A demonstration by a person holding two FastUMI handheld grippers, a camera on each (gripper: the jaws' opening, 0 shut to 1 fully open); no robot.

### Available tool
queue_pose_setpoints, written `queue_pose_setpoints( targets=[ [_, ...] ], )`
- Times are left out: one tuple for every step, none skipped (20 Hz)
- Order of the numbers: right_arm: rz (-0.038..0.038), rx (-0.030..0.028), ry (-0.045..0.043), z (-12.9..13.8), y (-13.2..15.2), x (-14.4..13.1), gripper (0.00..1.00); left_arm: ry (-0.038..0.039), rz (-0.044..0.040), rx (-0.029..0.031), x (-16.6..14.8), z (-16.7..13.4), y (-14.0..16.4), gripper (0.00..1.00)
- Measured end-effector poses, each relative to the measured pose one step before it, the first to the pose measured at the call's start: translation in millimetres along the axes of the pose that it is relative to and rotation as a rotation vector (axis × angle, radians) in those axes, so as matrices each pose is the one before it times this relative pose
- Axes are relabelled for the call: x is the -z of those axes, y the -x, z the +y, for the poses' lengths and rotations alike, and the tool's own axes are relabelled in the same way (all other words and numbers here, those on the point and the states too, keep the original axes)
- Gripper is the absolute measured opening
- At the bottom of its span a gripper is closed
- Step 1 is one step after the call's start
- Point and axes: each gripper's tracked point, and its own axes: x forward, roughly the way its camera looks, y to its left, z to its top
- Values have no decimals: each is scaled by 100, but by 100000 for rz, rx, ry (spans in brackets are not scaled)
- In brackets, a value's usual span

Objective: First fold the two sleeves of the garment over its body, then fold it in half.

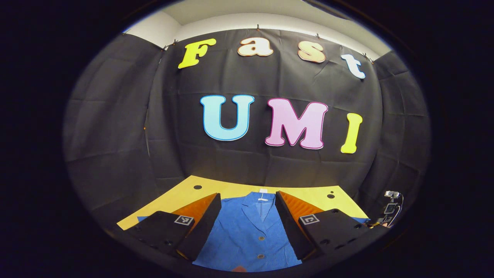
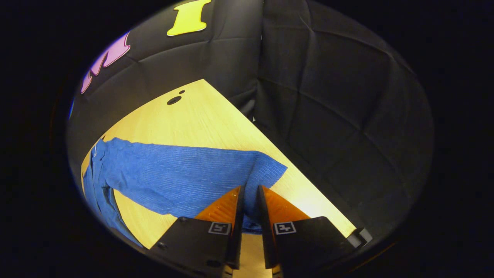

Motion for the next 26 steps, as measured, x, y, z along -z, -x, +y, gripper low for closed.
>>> queue_pose_setpoints(
  targets=[
    [380,124,-1011,265,-108,308,27,-1029,-735,-267,-248,216,6,82],
    [-421,1198,221,74,145,-213,19,-1453,-406,9,27,13,4,82],
    [560,1056,873,-53,-216,155,11,-1767,-59,-461,22,256,-41,82],
    [74,256,668,97,69,75,11,-1736,382,-757,243,316,91,82],
    [-168,-758,489,324,11,57,11,-1174,-61,-618,16,274,111,82],
    [242,-1450,405,-69,246,-73,11,-298,-763,-169,-173,84,228,82],
    [-731,210,-195,-135,438,-348,11,467,-735,257,-211,41,235,82],
    [1473,-650,349,220,-550,154,0,716,-314,-63,-19,158,183,81],
    [129,-412,-36,15,178,73,3,635,103,-327,-10,218,131,82],
    [339,-910,-280,163,-56,42,3,609,-99,-406,83,169,219,82],
    [-865,-1035,290,236,242,-165,3,491,-50,-307,-27,265,153,82],
    [-149,-944,1107,125,431,49,3,513,-26,-456,97,214,175,82],
    [-700,-846,1497,247,374,-4,3,474,69,-201,50,156,71,82],
    [-723,-1204,1519,353,471,-62,4,391,-74,-54,93,72,239,82],
    [-458,-1206,1945,321,533,-135,3,179,-400,158,-124,16,310,82],
    [-1319,-630,950,171,463,-310,3,-113,-161,167,14,30,251,82],
    [-819,-1144,593,410,719,-353,3,-321,-372,268,-65,-5,261,82],
    [-1453,-1126,-178,362,893,-485,3,-393,-794,359,33,-1,295,81],
    [-2172,-803,-663,318,1079,-574,3,-186,-781,412,-141,56,237,82],
    [-2222,-1467,-1050,416,1241,-521,3,121,-486,553,-78,55,335,82],
    [-2627,-1105,-849,284,1421,-316,3,631,-594,707,22,49,233,82],
    [-3335,-1145,-311,423,1569,-534,3,978,-318,1136,-10,-50,146,81],
    [-3179,-895,412,455,1171,-580,3,997,-208,1224,49,-74,203,81],
    [-2649,-1012,986,493,1481,-289,3,769,-568,1031,40,143,199,82],
    [-2051,-1487,814,713,1315,-245,3,390,-810,1059,-161,74,52,81],
    [-3297,-879,2080,718,1277,-556,3,165,-1212,845,-386,225,137,82]
  ],
)
